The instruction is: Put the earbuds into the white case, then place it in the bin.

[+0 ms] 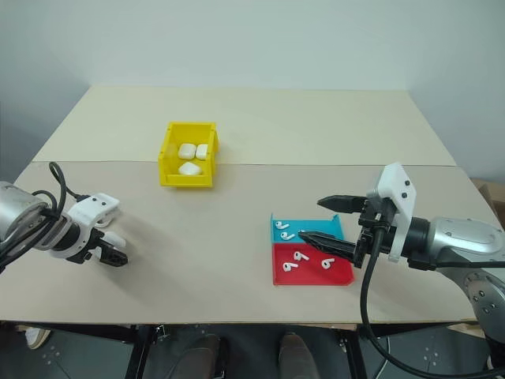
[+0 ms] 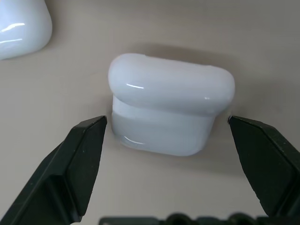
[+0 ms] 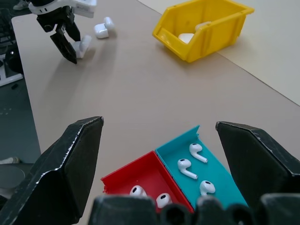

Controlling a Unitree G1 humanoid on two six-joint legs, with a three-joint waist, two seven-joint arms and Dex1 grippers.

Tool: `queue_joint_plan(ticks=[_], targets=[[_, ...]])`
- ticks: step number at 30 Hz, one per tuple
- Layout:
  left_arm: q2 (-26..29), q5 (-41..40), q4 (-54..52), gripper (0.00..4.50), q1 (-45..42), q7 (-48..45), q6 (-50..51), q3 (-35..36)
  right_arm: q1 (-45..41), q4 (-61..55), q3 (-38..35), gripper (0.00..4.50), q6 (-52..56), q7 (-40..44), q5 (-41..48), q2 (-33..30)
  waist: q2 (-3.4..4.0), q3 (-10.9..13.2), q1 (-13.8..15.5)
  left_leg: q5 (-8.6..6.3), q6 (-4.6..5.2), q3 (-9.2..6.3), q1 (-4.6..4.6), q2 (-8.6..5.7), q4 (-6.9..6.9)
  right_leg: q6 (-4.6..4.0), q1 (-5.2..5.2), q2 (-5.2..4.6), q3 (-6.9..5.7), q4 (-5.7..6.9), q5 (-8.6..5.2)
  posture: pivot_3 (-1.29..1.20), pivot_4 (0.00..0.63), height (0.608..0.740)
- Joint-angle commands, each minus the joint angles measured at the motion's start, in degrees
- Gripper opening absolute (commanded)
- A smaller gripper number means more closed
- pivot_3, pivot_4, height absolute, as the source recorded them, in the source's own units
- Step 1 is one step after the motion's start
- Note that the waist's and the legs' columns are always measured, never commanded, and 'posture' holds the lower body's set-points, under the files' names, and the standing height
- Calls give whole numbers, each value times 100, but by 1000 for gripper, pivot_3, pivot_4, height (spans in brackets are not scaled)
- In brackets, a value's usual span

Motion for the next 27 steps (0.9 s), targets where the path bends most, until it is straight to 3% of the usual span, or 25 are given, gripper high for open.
queue_joint_plan(ticks=[1, 14, 17, 21, 24, 27], targets=[[36, 286, -16, 4500, -28, -168, -126, -133, -90, -104, -124, 4462, -8, -26, 68, -83, 0, 0, 1, 0, 0, 0, 0, 0, 0, 0, 0, 0, 0, 0, 0, 0, 150, 740], [55, 1100, 372, 4500, -205, -1048, -860, -682, -25, -187, -182, 4462, 10, -126, 140, -44, 13, -7, 34, 15, 0, -3, 13, -7, 6, 4, 16, -1, 0, 6, 3, 0, 150, 740], [109, 1251, 314, 3976, -173, -1228, -1002, -734, 21, -201, -203, 4500, -24, -140, 123, -51, 13, -8, 28, 16, -1, -4, 13, -6, 5, 4, 16, 0, 0, 6, 4, 0, 150, 740], [164, 1347, 247, 2804, -189, -1403, -1027, -663, 5, -159, -197, 4500, -60, -151, 94, -51, 13, -8, 20, 16, 0, -4, 13, -6, 6, 4, 14, 0, 0, 8, 4, 0, 150, 740], [183, 1394, 275, 2782, -184, -1411, -966, -525, -5, -144, -158, 4500, -90, -162, 48, -31, 13, -7, 13, 17, 0, -5, 12, -6, 6, 4, 13, 1, 0, 9, 4, 0, 150, 740], [299, 1161, 134, 2782, 139, -1473, -1288, 442, 10, -112, -121, 4500, -152, -152, -11, 14, 9, -5, 1, 17, 0, -6, 6, -4, 6, 4, 7, 2, -1, 8, 4, 0, 150, 740]])
